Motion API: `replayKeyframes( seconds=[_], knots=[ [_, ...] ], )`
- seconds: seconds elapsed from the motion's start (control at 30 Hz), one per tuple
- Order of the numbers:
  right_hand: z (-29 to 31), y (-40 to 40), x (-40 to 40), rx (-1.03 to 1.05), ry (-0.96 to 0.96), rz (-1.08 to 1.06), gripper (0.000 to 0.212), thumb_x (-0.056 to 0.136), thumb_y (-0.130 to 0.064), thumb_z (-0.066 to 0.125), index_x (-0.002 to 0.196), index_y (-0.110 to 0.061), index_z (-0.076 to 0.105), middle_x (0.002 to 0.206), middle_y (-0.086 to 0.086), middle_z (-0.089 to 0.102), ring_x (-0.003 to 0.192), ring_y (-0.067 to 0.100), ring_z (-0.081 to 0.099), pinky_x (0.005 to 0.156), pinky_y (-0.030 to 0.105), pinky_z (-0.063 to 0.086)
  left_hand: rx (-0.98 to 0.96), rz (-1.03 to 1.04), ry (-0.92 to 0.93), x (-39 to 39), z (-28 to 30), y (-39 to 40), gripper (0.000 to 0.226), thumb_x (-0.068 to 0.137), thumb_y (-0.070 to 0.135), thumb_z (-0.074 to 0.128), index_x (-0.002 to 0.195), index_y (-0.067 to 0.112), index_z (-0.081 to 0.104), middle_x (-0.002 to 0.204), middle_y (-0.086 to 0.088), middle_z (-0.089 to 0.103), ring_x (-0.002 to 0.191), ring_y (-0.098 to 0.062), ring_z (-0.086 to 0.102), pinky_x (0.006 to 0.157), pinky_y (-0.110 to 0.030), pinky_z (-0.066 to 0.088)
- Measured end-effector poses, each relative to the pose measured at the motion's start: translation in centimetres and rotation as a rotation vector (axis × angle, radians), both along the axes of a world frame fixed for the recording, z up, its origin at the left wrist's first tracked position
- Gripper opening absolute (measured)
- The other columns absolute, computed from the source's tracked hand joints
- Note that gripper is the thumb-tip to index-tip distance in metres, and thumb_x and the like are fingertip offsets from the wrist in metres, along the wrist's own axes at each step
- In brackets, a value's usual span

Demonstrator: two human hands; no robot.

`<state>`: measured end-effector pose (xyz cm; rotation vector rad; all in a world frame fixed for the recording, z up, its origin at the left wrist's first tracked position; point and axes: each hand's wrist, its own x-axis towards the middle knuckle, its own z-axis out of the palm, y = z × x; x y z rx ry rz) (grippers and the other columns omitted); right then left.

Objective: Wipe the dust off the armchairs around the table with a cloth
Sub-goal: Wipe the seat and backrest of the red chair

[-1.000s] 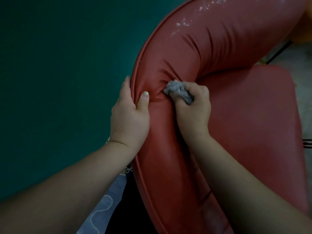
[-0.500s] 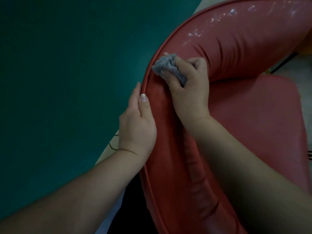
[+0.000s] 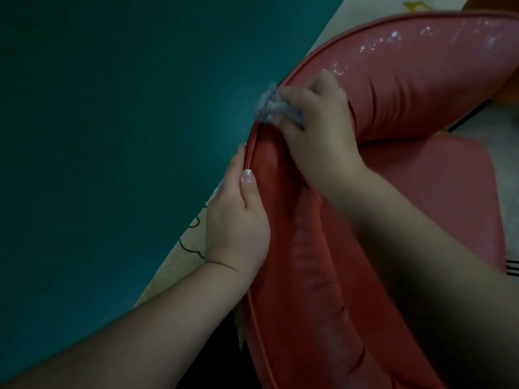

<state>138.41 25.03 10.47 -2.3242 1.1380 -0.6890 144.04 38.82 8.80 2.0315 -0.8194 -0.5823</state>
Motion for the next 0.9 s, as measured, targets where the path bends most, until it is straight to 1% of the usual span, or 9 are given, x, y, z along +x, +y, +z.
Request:
replayKeyframes(
  seconds=[0.1, 0.17, 0.23, 0.3, 0.43, 0.5, 0.7, 0.8, 0.9],
  knots=[
    [0.1, 2.0, -0.8, 0.0, -0.011, 0.116, 0.03, 0.081, -0.024, 0.069, 0.11, -0.015, 0.07, 0.099, 0.011, 0.051, 0.095, 0.032, 0.052, 0.08, 0.047, 0.045, 0.017, 0.004, -0.019, 0.0, 0.1, -0.1, 0.054, 0.094, 0.036, 0.026, 0.144, 0.023, 0.04, 0.142, 0.002, 0.049, 0.125, -0.01, 0.042, 0.093, -0.004, 0.023],
    [0.4, 0.6, 0.2, -0.024, 0.021, 0.075, 0.031, 0.08, -0.025, 0.07, 0.109, -0.015, 0.071, 0.101, 0.012, 0.052, 0.098, 0.032, 0.051, 0.082, 0.047, 0.043, 0.017, 0.012, -0.019, 0.0, 0.2, -0.1, 0.053, 0.094, 0.036, 0.026, 0.144, 0.023, 0.041, 0.142, 0.003, 0.05, 0.123, -0.006, 0.04, 0.092, 0.001, 0.021],
    [0.5, -1.6, 1.4, -0.027, 0.044, -0.017, 0.032, 0.081, -0.027, 0.07, 0.111, -0.016, 0.071, 0.105, 0.013, 0.053, 0.101, 0.031, 0.051, 0.087, 0.042, 0.042, 0.003, 0.005, -0.01, 0.0, 0.3, -0.1, 0.052, 0.095, 0.035, 0.027, 0.144, 0.023, 0.04, 0.142, 0.005, 0.048, 0.125, -0.001, 0.037, 0.091, 0.007, 0.017],
    [0.3, -2.4, 1.7, -0.007, 0.008, -0.069, 0.033, 0.082, -0.027, 0.071, 0.112, -0.015, 0.07, 0.105, 0.013, 0.052, 0.101, 0.028, 0.05, 0.088, 0.034, 0.04, -0.002, 0.0, -0.003, 0.0, 0.3, -0.1, 0.051, 0.096, 0.035, 0.027, 0.144, 0.024, 0.039, 0.143, 0.007, 0.047, 0.126, 0.0, 0.038, 0.092, 0.008, 0.017],
    [-1.0, 2.0, -0.4, 0.088, -0.219, -0.166, 0.025, 0.084, -0.022, 0.069, 0.108, -0.017, 0.071, 0.095, 0.001, 0.045, 0.089, 0.014, 0.049, 0.084, 0.022, 0.043, 0.012, -0.017, -0.027, 0.0, 0.2, -0.2, 0.051, 0.096, 0.034, 0.028, 0.145, 0.023, 0.038, 0.143, 0.004, 0.047, 0.124, -0.003, 0.038, 0.088, 0.009, 0.017],
    [-1.6, 3.4, -1.0, 0.102, -0.272, -0.215, 0.028, 0.083, -0.022, 0.071, 0.111, -0.016, 0.07, 0.096, 0.0, 0.045, 0.088, 0.01, 0.049, 0.084, 0.016, 0.041, 0.025, -0.034, -0.021, 0.1, 0.1, -0.3, 0.047, 0.1, 0.031, 0.029, 0.146, 0.025, 0.035, 0.146, 0.006, 0.044, 0.128, -0.005, 0.038, 0.092, 0.005, 0.018],
    [-1.9, -1.6, 0.2, -0.003, -0.268, -0.363, 0.029, 0.082, -0.024, 0.071, 0.108, -0.011, 0.071, 0.098, 0.004, 0.043, 0.091, 0.018, 0.05, 0.089, 0.023, 0.043, 0.112, -0.129, 0.004, 0.5, 0.2, -0.9, 0.049, 0.101, 0.037, 0.026, 0.15, 0.036, 0.02, 0.154, 0.01, 0.029, 0.136, -0.005, 0.03, 0.092, -0.002, 0.016],
    [-2.8, 0.1, -0.8, 0.019, -0.293, -0.457, 0.028, 0.082, -0.024, 0.07, 0.108, -0.012, 0.071, 0.097, 0.003, 0.042, 0.091, 0.018, 0.05, 0.09, 0.026, 0.044, 0.13, -0.208, -0.022, 2.0, 0.6, -3.1, 0.051, 0.101, 0.039, 0.027, 0.151, 0.035, 0.016, 0.155, 0.007, 0.026, 0.136, -0.006, 0.027, 0.096, -0.014, 0.017],
    [-3.5, 2.9, -1.9, 0.005, -0.305, -0.416, 0.033, 0.082, -0.018, 0.072, 0.114, -0.017, 0.069, 0.096, 0.003, 0.042, 0.089, 0.017, 0.048, 0.087, 0.023, 0.044, 0.13, -0.299, -0.038, 3.6, 0.8, -7.2, 0.05, 0.103, 0.033, 0.029, 0.151, 0.029, 0.02, 0.155, 0.001, 0.029, 0.137, -0.011, 0.028, 0.096, -0.01, 0.017]
  ],
)
